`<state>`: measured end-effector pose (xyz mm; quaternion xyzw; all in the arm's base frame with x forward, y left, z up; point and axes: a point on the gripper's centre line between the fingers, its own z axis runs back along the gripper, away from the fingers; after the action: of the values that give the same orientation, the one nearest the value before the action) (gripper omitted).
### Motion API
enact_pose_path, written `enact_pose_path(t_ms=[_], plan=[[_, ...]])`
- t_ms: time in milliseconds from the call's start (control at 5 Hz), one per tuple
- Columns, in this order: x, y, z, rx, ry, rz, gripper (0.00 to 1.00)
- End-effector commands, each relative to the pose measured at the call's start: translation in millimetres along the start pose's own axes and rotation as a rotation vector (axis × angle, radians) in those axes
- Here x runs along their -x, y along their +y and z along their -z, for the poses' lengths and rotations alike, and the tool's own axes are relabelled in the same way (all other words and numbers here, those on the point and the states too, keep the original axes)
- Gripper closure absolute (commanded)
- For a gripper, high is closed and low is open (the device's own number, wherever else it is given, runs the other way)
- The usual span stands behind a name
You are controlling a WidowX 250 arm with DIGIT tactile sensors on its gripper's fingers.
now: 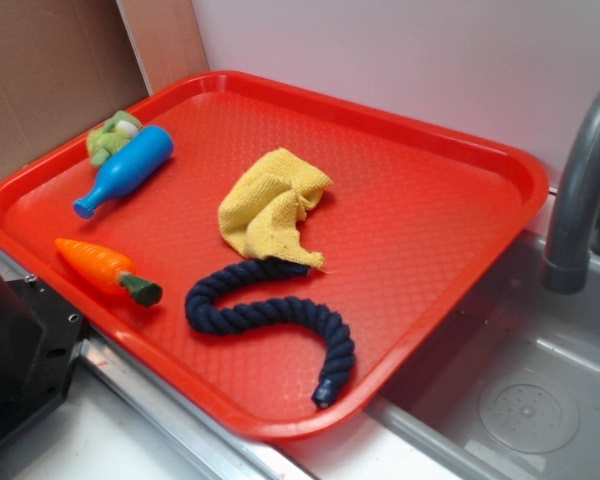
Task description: Grab the green animal.
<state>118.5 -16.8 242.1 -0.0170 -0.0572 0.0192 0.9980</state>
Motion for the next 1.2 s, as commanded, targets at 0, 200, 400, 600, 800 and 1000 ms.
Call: enact_pose_path(t_ms=[0,200,400,600,800,1000], plan=[[0,0,0,0.000,0.000,0.000,0.00],[-15,50,45,-0.049,0.086,-0.205,0.00],[-7,83,63,-0.054,0.016,-0.453,0.00],[-6,117,93,-0.138,-0.006,-0.695,0.00],[-6,117,93,-0.138,-0.006,-0.695,0.00],[-6,117,93,-0.138,-0.006,-0.695,0.00]])
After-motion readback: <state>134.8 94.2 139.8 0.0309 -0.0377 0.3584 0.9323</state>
